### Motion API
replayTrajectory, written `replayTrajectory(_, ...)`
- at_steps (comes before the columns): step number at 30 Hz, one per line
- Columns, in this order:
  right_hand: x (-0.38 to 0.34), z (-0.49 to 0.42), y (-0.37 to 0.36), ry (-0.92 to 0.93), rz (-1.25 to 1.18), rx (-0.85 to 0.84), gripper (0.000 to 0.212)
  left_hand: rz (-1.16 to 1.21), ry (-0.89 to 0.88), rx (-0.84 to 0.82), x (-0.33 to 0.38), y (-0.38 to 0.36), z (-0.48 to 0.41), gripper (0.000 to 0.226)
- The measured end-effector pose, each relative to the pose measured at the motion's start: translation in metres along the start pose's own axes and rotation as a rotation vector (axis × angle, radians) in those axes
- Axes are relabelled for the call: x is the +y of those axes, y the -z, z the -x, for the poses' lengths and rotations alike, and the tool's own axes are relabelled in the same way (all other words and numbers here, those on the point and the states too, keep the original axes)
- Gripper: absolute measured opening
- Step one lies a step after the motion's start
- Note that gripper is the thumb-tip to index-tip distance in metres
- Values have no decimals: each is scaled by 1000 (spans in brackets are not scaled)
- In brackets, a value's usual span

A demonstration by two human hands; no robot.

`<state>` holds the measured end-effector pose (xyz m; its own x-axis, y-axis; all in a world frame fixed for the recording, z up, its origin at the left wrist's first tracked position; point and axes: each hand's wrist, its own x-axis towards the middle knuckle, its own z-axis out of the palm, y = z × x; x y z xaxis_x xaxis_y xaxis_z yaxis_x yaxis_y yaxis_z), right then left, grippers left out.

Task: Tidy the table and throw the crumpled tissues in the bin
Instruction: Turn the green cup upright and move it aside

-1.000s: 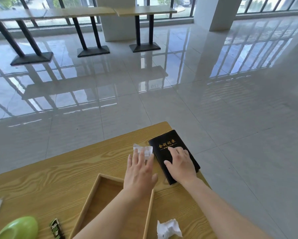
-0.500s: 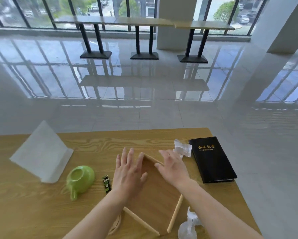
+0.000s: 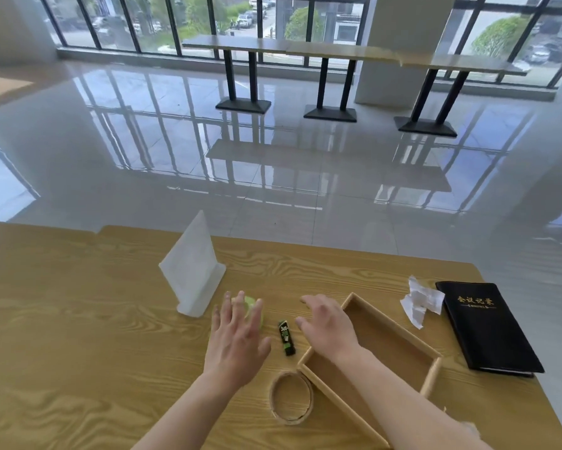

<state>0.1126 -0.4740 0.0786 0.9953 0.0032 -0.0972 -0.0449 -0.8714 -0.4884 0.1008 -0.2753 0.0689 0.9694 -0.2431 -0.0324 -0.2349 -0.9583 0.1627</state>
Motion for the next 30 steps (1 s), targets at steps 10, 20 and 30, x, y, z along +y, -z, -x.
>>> replayTrajectory(10, -57, -19, -50, -10, 25, -102, 47, 123, 77, -78, -61, -20, 5, 79)
replayTrajectory(20, -59, -44, -77, -75, -31, -226, 49, 476, 320, -189, -61, -49, -32, 105)
replayTrajectory(30, -44, -52, -80, -121, -121, -264, 53, 569, 353, -176, -71, -52, -48, 84)
